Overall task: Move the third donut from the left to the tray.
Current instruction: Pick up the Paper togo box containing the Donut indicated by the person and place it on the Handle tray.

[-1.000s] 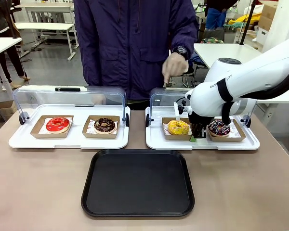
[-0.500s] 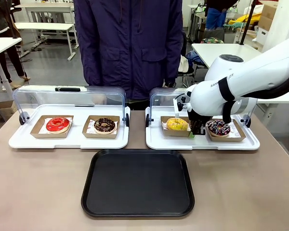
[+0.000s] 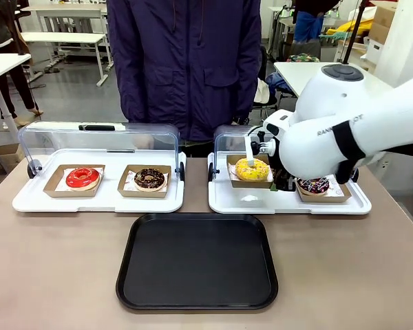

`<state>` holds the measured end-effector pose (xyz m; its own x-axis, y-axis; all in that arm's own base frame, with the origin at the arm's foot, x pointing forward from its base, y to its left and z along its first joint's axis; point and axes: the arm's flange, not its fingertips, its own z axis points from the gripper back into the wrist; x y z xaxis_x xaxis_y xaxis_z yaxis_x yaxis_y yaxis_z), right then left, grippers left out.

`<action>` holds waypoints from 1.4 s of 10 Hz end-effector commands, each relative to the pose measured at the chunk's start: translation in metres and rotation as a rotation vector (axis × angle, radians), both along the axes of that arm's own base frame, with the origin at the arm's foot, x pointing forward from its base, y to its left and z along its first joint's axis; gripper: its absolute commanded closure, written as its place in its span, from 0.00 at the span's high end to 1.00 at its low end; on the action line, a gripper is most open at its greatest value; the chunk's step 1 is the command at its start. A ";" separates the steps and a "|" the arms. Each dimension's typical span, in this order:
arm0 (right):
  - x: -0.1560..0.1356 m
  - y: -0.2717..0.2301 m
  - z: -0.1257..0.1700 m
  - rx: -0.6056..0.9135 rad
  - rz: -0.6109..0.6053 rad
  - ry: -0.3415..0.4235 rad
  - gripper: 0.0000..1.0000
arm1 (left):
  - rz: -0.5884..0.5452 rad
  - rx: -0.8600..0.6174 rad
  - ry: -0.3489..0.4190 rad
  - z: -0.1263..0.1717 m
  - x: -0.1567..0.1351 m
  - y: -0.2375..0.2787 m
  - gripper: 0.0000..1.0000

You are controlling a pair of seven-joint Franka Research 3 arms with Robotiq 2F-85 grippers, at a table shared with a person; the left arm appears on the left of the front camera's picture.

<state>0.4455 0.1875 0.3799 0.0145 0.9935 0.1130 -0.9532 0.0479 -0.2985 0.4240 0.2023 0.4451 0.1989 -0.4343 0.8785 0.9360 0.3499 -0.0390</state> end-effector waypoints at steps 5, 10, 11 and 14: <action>-0.072 0.040 0.031 0.014 -0.053 0.000 0.02 | -0.012 0.005 -0.001 0.002 -0.003 -0.001 1.00; -0.118 0.086 0.014 0.010 -0.078 -0.005 0.02 | -0.012 0.005 -0.001 0.002 -0.003 -0.001 1.00; -0.124 0.090 0.009 -0.001 -0.082 -0.024 0.02 | -0.012 0.005 -0.001 0.002 -0.003 -0.001 1.00; -0.119 0.085 0.015 0.013 -0.055 0.023 0.02 | -0.012 0.005 -0.001 0.002 -0.003 -0.001 1.00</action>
